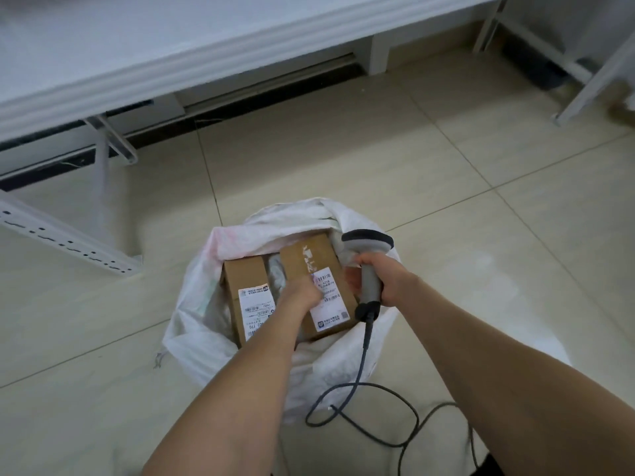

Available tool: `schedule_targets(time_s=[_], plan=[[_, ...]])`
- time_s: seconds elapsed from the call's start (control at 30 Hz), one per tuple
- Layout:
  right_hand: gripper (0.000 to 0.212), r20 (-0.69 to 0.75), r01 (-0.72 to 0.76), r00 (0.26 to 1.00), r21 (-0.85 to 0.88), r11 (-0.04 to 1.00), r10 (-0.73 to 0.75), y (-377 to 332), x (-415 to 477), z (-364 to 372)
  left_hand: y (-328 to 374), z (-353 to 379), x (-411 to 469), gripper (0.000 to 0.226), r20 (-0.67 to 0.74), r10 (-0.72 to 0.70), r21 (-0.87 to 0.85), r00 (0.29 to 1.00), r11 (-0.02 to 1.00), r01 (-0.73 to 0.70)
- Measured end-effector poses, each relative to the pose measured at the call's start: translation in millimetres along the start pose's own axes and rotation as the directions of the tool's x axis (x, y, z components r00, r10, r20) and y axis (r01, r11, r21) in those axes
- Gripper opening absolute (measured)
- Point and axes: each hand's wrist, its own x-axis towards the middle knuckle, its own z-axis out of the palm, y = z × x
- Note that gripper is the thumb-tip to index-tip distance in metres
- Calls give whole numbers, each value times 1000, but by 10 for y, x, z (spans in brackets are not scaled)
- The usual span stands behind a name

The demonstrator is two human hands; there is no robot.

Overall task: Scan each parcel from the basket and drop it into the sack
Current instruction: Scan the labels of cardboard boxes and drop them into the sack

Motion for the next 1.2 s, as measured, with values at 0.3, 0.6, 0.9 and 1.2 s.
schedule_targets(time_s=[0.3, 0.6, 0.9, 1.2], plan=[[10, -117, 157, 983, 144, 977, -141, -764, -1766, -179, 1114, -1193, -1357, 33, -110, 171, -59, 979, 982, -178], [13, -259, 241, 952, 296, 924, -166, -1528, -3962, -626, 2413, -2120, -3248, 42, -60, 342, -16, 938, 939, -343], [8, -433, 407, 878, 445, 798, -207, -1860, -5869, -1296, 3643, -2453, -4921, 40, 18, 499, 59, 866, 864, -500], [5, -560, 547, 795, 499, 672, -232, -1897, -6967, -2399, 4825, -1875, -6101, 40, 118, 693, 127, 711, 700, -703]])
